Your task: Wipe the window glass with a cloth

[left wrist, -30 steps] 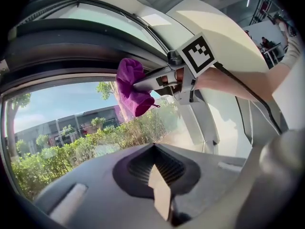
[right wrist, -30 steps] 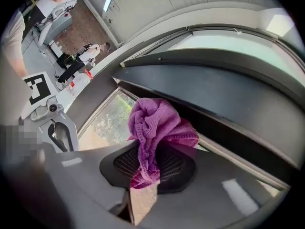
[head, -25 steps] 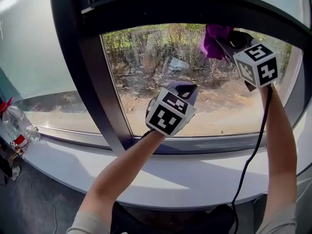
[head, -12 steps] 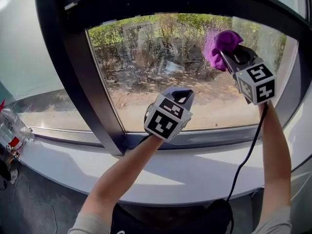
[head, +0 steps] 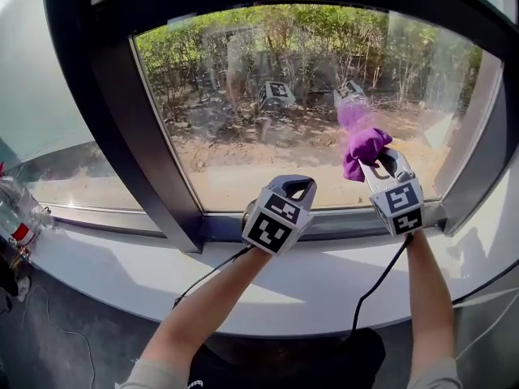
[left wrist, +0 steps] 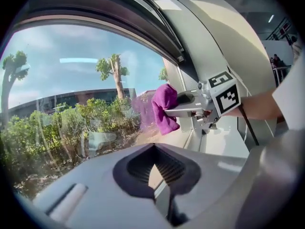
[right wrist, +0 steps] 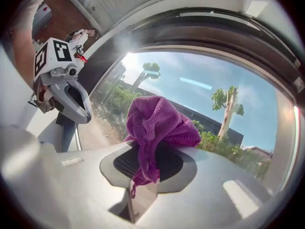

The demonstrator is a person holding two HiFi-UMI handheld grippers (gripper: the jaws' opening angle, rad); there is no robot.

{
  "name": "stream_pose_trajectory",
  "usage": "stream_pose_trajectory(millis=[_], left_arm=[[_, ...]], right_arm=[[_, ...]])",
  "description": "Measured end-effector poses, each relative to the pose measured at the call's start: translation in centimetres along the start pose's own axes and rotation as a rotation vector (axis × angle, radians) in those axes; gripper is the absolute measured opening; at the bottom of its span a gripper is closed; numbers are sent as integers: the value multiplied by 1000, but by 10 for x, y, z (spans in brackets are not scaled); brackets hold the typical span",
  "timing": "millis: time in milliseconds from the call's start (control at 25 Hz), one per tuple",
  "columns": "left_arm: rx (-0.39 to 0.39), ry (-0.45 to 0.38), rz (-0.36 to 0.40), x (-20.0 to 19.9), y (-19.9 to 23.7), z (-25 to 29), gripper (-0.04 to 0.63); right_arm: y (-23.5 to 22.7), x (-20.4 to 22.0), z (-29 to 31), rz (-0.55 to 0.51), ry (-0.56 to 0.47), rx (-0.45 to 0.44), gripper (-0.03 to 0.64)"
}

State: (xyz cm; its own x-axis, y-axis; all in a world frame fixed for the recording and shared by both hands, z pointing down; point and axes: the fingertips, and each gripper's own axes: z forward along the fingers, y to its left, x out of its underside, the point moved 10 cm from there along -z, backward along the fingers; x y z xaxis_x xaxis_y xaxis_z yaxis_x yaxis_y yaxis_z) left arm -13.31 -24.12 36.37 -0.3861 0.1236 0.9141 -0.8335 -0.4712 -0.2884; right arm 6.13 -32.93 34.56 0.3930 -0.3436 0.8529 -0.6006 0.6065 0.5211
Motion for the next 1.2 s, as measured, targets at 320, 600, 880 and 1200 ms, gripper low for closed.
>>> stream_pose_trajectory(millis=[320, 600, 880, 1200], left_arm=[[20, 65, -35, 47, -15, 19, 0], [37, 106, -43, 70, -25, 25, 0], [54, 132, -63, 92, -25, 21, 0], [113, 86, -29, 95, -21, 17, 0]], right_arm=[[48, 92, 10, 56, 156, -69, 106], [78, 149, 20, 55, 323, -129, 106], [96, 170, 26, 50, 457, -110, 106], [100, 163, 31, 26, 496, -60, 107]])
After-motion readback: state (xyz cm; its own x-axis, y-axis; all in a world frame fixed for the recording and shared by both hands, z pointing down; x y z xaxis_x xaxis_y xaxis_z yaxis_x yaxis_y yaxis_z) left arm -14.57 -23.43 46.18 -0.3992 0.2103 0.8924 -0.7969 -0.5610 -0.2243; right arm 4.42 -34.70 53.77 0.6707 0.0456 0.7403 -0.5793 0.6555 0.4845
